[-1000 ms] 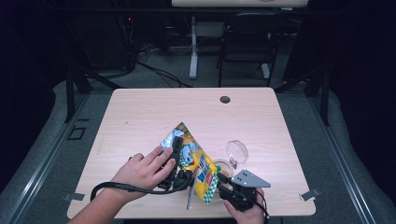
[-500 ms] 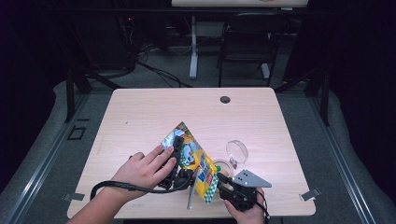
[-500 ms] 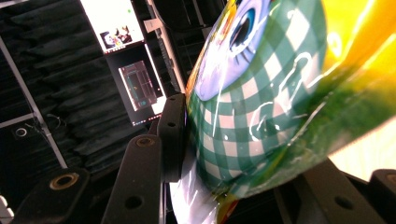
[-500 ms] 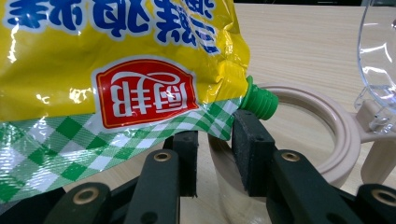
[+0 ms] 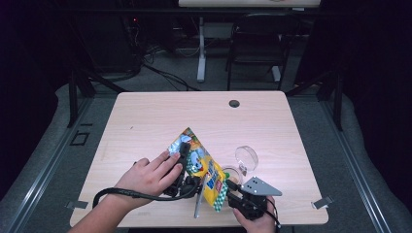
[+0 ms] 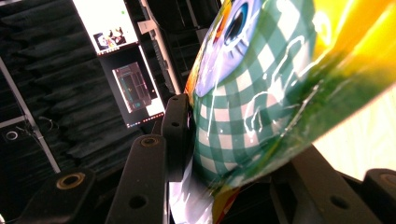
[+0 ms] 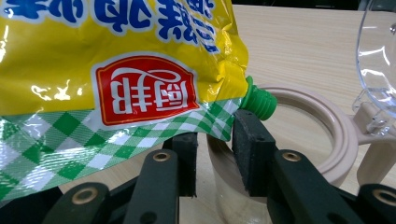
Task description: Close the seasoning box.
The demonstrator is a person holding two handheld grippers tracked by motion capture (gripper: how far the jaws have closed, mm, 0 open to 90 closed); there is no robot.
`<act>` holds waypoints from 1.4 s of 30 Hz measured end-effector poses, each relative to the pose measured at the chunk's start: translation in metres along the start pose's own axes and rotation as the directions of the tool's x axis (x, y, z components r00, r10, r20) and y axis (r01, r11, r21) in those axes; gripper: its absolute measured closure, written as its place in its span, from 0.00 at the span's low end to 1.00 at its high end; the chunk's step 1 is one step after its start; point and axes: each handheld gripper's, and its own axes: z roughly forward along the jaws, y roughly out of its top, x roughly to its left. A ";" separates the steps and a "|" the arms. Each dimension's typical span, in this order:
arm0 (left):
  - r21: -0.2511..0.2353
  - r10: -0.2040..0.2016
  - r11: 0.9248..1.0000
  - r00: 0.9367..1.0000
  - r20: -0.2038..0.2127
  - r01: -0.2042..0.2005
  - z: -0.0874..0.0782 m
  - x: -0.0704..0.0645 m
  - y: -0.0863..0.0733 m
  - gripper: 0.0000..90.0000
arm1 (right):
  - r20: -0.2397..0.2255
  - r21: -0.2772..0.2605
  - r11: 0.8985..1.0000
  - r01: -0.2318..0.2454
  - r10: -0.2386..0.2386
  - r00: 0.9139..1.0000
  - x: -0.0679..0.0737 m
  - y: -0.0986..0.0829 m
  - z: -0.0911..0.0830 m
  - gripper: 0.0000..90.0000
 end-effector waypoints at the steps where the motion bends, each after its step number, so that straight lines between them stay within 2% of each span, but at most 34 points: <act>1: -0.001 -0.001 1.000 1.000 0.002 0.001 0.000 0.000 0.000 0.75 | 0.004 0.001 1.000 0.006 -0.006 1.000 0.000 0.000 0.000 0.78; 7: -0.007 -0.006 1.000 1.000 0.008 0.006 0.000 0.001 -0.001 0.75 | 0.021 -0.016 1.000 0.023 -0.023 1.000 0.002 0.000 -0.001 0.76; 15: -0.002 -0.004 1.000 1.000 0.021 0.004 0.000 0.002 -0.002 0.76 | 0.044 -0.008 0.998 0.061 -0.061 0.997 0.006 0.000 -0.002 0.75; 27: -0.004 -0.003 1.000 1.000 0.029 0.003 -0.001 0.006 -0.002 0.76 | 0.018 -0.016 1.000 0.009 -0.009 1.000 0.002 0.002 -0.004 0.80; 39: 0.003 0.003 1.000 0.999 0.034 -0.003 -0.002 0.007 -0.002 0.76 | 0.022 -0.004 1.000 0.007 -0.007 1.000 0.002 0.003 -0.004 0.86; 42: -0.003 -0.006 1.000 0.999 0.035 0.006 -0.001 0.006 -0.002 0.75 | 0.023 0.001 1.000 0.004 -0.004 1.000 0.002 0.003 -0.004 0.86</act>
